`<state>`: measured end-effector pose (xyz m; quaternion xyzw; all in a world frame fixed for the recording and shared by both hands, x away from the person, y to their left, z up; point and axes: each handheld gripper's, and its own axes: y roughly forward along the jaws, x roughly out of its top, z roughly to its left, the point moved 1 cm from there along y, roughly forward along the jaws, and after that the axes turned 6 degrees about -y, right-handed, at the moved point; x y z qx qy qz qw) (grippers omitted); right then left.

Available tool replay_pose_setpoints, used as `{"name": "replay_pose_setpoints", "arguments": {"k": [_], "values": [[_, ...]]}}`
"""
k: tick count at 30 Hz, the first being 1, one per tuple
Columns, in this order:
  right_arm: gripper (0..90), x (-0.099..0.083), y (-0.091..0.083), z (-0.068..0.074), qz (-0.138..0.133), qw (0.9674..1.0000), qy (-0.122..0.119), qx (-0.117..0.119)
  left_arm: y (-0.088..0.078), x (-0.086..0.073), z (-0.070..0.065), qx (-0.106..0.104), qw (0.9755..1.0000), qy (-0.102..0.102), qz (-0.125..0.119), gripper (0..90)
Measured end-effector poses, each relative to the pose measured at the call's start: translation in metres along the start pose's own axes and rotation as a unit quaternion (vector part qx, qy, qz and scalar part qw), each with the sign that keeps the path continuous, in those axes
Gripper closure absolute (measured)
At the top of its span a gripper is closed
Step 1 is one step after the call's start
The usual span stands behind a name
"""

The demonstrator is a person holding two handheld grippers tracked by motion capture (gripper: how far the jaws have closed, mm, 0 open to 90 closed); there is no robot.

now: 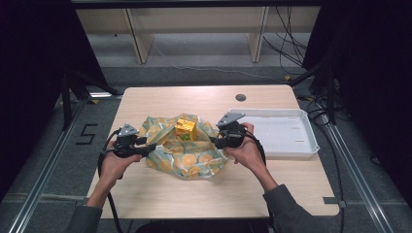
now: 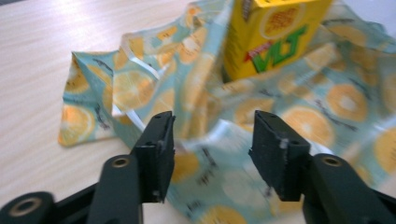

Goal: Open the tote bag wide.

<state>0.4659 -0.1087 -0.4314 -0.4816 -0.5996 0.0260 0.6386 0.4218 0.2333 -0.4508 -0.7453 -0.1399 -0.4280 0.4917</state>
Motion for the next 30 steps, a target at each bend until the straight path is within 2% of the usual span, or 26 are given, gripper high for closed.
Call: {"name": "replay_pose_setpoints", "arguments": {"k": [2,5,6,7,10,11,12,15,16,18,19,21,23,24,25,26,27,29,30], "values": [[44.1,0.004,0.0,0.001,-0.01,0.9999,-0.004,0.009,-0.005,-0.006,-0.006,-0.001,1.0,-0.006,0.006,42.3],[43.1,0.01,0.002,0.003,-0.024,0.9995,-0.011,0.018,-0.014,-0.016,-0.017,0.001,0.9999,0.004,0.01,38.2],[42.9,0.012,0.004,0.004,-0.026,0.9992,-0.019,0.025,-0.016,-0.019,-0.02,0.0,0.9999,0.001,0.013,37.0],[42.6,0.014,0.004,0.005,-0.024,0.9993,-0.009,0.025,-0.018,-0.023,-0.024,0.001,0.9999,0.001,0.013,35.2],[41.5,0.019,0.01,0.005,-0.028,0.999,-0.02,0.03,-0.022,-0.033,-0.032,-0.009,0.9999,0.009,0.012,30.4],[41.0,0.02,0.012,0.007,-0.026,0.9991,-0.013,0.03,-0.023,-0.037,-0.034,-0.016,0.9998,0.005,0.008,27.6],[40.3,0.021,0.015,0.007,-0.026,0.999,-0.02,0.03,-0.025,-0.042,-0.036,-0.017,0.9998,0.006,0.002,25.0],[37.9,0.025,0.02,0.006,-0.024,0.9988,-0.028,0.033,-0.027,-0.058,-0.044,-0.026,0.9996,0.004,0.01,18.4],[36.5,0.026,0.021,0.007,-0.021,0.9988,-0.025,0.036,-0.028,-0.062,-0.045,-0.024,0.9995,0.015,0.016,17.6],[35.6,0.03,0.024,0.004,-0.026,0.9983,-0.037,0.037,-0.028,-0.072,-0.051,-0.026,0.9994,0.015,0.017,17.5],[34.2,0.031,0.024,0.004,-0.023,0.9984,-0.028,0.044,-0.029,-0.076,-0.054,-0.031,0.999,0.021,0.024,17.5],[32.6,0.033,0.027,0.004,-0.022,0.9984,-0.026,0.046,-0.029,-0.083,-0.058,-0.019,0.9991,0.029,0.024,17.4],[30.1,0.035,0.03,0.003,-0.02,0.9982,-0.026,0.05,-0.029,-0.088,-0.062,-0.027,0.9993,0.017,0.022,17.3],[28.8,0.036,0.03,0.003,-0.017,0.9979,-0.026,0.056,-0.03,-0.09,-0.063,-0.024,0.9992,0.024,0.023,17.3],[27.9,0.037,0.032,0.002,-0.022,0.9977,-0.036,0.052,-0.03,-0.092,-0.065,-0.021,0.9994,0.023,0.018,17.3],[27.2,0.038,0.032,0.002,-0.015,0.9976,-0.035,0.058,-0.031,-0.094,-0.067,-0.019,0.9994,0.022,0.021,17.4],[26.7,0.039,0.034,0.002,-0.022,0.9977,-0.037,0.052,-0.032,-0.096,-0.067,-0.02,0.9989,0.033,0.025,17.4],[26.1,0.041,0.036,0.002,-0.022,0.9974,-0.035,0.059,-0.033,-0.1,-0.07,-0.017,0.9989,0.038,0.023,17.4],[25.4,0.042,0.037,0.001,-0.018,0.9973,-0.043,0.058,-0.033,-0.102,-0.072,-0.017,0.9989,0.038,0.024,17.4]]}}
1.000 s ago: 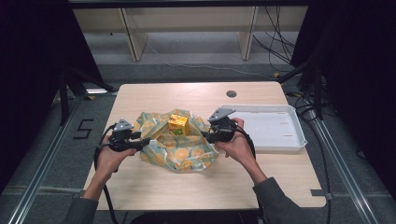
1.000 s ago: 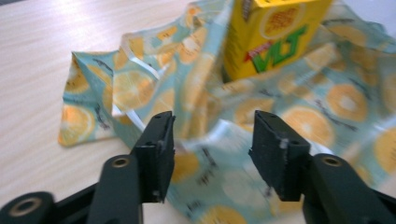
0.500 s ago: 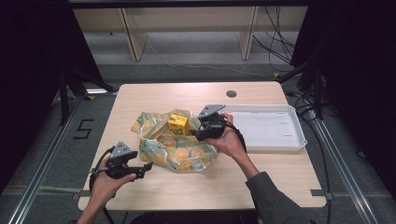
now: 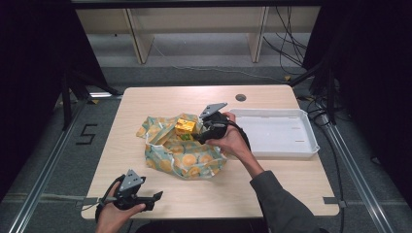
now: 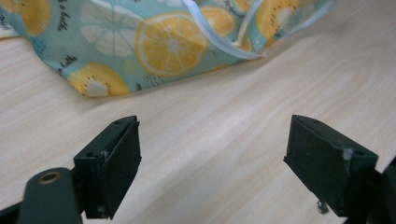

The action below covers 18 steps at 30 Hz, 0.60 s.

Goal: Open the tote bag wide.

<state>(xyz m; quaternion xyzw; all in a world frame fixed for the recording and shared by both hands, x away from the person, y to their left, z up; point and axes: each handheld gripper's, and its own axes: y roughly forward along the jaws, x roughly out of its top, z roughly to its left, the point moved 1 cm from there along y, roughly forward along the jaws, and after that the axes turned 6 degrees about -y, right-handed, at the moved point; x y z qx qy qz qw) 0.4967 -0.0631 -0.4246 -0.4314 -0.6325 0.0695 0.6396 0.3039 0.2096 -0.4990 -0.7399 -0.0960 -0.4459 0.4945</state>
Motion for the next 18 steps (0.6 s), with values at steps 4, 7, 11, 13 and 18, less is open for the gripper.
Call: {"name": "replay_pose_setpoints", "arguments": {"k": [4,7,11,13,18], "values": [[24.7,0.004,0.005,-0.001,0.009,1.0,-0.003,0.002,-0.002,-0.006,-0.007,-0.001,1.0,-0.002,0.0,17.5],[24.1,0.008,0.01,-0.002,0.005,1.0,-0.003,0.0,-0.003,-0.009,-0.009,0.0,1.0,0.006,-0.003,17.8],[23.7,0.013,0.016,-0.003,0.011,0.9999,-0.001,0.006,-0.006,-0.01,-0.009,0.005,0.9999,0.007,0.006,18.3],[23.8,0.016,0.018,-0.005,0.013,0.9999,-0.003,0.011,-0.008,-0.009,-0.006,0.006,0.9996,0.028,0.009,18.4],[24.0,0.022,0.024,-0.007,0.009,0.9997,-0.008,0.02,-0.006,-0.01,-0.008,0.006,0.9998,0.013,0.011,19.0]]}}
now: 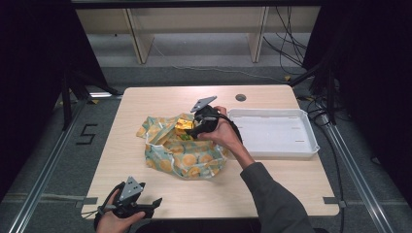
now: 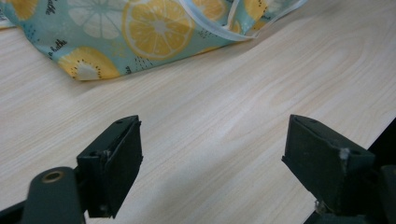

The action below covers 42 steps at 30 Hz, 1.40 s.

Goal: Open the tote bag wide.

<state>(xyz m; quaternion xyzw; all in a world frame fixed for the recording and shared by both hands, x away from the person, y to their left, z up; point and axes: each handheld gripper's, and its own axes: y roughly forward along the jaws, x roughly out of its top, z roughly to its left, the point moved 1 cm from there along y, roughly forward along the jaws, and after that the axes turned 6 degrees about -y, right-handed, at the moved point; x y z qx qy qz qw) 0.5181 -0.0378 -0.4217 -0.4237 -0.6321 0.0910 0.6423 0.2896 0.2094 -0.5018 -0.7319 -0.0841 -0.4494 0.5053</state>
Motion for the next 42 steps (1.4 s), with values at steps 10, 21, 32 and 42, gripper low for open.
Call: {"name": "replay_pose_setpoints", "arguments": {"k": [10,21,32,42], "values": [[27.1,0.008,0.016,0.003,0.013,0.9997,-0.01,0.02,0.001,0.001,-0.002,-0.004,1.0,0.006,-0.006,19.1],[39.4,0.004,0.033,-0.001,0.03,0.998,-0.03,0.047,0.007,0.001,-0.005,-0.012,0.9998,-0.012,0.001,19.2],[43.1,-0.002,0.041,-0.002,0.049,0.9969,-0.036,0.05,0.006,0.0,-0.003,-0.01,0.9999,-0.003,-0.001,19.3],[47.1,-0.003,0.042,-0.001,0.056,0.9962,-0.04,0.054,0.006,0.0,-0.002,-0.009,1.0,-0.002,0.0,19.3]]}}
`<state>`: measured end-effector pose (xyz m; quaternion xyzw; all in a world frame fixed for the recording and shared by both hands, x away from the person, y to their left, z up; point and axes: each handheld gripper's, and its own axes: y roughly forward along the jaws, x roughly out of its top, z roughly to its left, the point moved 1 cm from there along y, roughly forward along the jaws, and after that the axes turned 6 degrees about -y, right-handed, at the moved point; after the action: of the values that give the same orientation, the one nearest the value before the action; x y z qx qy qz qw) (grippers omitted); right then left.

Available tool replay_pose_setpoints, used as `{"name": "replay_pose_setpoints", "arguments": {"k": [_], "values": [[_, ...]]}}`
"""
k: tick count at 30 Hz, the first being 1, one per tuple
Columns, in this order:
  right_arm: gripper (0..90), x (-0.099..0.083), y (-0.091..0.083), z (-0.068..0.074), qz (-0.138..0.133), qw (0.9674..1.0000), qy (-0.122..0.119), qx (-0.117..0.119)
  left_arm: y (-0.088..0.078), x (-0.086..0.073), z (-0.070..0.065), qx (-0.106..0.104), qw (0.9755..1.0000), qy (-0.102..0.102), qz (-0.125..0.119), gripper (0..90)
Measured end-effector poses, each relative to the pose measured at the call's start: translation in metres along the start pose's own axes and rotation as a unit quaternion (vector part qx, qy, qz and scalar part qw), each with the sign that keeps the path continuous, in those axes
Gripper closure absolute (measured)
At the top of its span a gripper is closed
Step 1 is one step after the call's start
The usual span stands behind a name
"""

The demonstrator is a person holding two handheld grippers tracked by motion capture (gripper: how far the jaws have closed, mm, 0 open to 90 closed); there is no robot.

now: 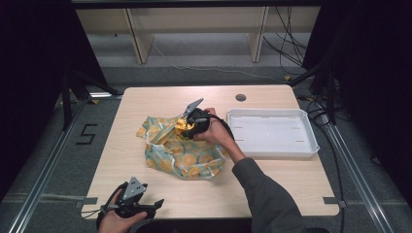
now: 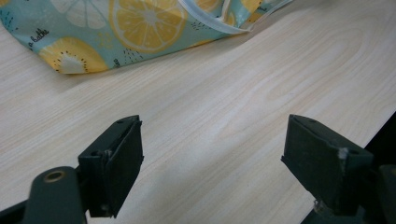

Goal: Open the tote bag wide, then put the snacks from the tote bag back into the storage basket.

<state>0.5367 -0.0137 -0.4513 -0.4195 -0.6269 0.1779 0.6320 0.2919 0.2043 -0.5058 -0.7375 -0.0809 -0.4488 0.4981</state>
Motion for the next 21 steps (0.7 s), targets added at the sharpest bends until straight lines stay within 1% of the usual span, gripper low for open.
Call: {"name": "replay_pose_setpoints", "arguments": {"k": [1,2,3,5,6,7,8,9,10,11,12,14,16,17,18,19,20,21], "values": [[47.1,-0.0001,0.0002,-0.0003,-0.001,1.0,-0.001,-0.001,0.0001,0.0,0.0002,0.001,1.0,0.0,0.0,19.3],[47.2,-0.0002,0.0007,-0.0023,-0.005,0.9999,-0.012,-0.007,0.0003,-0.0001,0.0003,0.002,1.0,0.0,-0.001,19.3],[47.2,-0.0002,0.0004,-0.0017,-0.003,1.0,-0.007,-0.001,0.0005,-0.0006,0.0006,0.002,1.0,0.0,-0.001,19.3],[47.4,-0.0005,0.0003,-0.0028,-0.005,0.9999,-0.01,-0.001,0.0002,-0.0012,0.0004,0.001,1.0,-0.005,0.0,19.3],[47.6,-0.0006,0.0005,-0.0034,-0.007,0.9999,-0.014,-0.001,0.0014,-0.0021,-0.0004,-0.001,0.9998,-0.018,-0.005,19.3],[47.7,-0.0008,0.0005,-0.0037,-0.008,0.9999,-0.014,-0.001,0.0012,-0.0021,0.0005,0.0,0.9999,-0.012,-0.007,19.3],[47.8,-0.0009,0.0005,-0.0038,-0.008,0.9999,-0.014,-0.001,0.0005,-0.0017,0.0019,0.0,1.0,-0.001,-0.001,19.3],[48.0,-0.0009,0.0005,-0.0037,-0.008,0.9998,-0.015,0.0,0.001,-0.0018,0.0001,0.0,0.9999,-0.015,0.002,19.3],[48.5,-0.0008,0.0001,-0.0031,-0.006,0.9999,-0.013,0.004,0.0007,-0.0017,0.0004,0.001,0.9999,-0.01,0.004,19.3],[49.1,-0.0007,-0.0001,-0.004,-0.009,0.9997,-0.02,0.005,0.0012,-0.0019,0.0002,0.001,1.0,-0.008,0.003,19.3],[49.8,-0.0008,-0.0008,-0.0033,-0.006,0.9998,-0.014,0.012,0.0007,-0.0015,0.0014,0.003,1.0,0.005,0.005,19.3],[50.4,-0.0007,-0.0019,-0.0051,-0.009,0.9997,-0.019,0.014,0.0008,-0.002,0.001,0.002,1.0,0.004,0.005,19.4],[50.5,-0.0004,-0.002,-0.0048,-0.009,0.9997,-0.017,0.015,0.0009,-0.0022,0.0011,0.005,1.0,0.003,0.004,19.4],[50.6,-0.0002,-0.0014,-0.0041,-0.01,0.9996,-0.02,0.015,0.0009,-0.0028,0.0011,0.003,1.0,0.004,0.004,19.5],[50.7,0.0003,-0.0018,-0.0037,-0.008,0.9995,-0.026,0.015,0.001,-0.0037,0.0009,0.005,1.0,0.006,0.003,19.6],[50.8,0.001,-0.0021,-0.0037,-0.006,0.9994,-0.03,0.016,0.0002,-0.0041,0.0007,0.006,0.9999,0.005,0.008,19.7],[50.8,0.0018,-0.0023,-0.0035,-0.003,0.9994,-0.029,0.016,0.0004,-0.0045,0.0002,0.006,1.0,0.003,0.006,19.6],[51.0,0.0025,-0.0025,-0.0031,0.0,0.9995,-0.028,0.016,0.0009,-0.005,-0.0006,0.008,0.9999,-0.004,0.005,19.6]]}}
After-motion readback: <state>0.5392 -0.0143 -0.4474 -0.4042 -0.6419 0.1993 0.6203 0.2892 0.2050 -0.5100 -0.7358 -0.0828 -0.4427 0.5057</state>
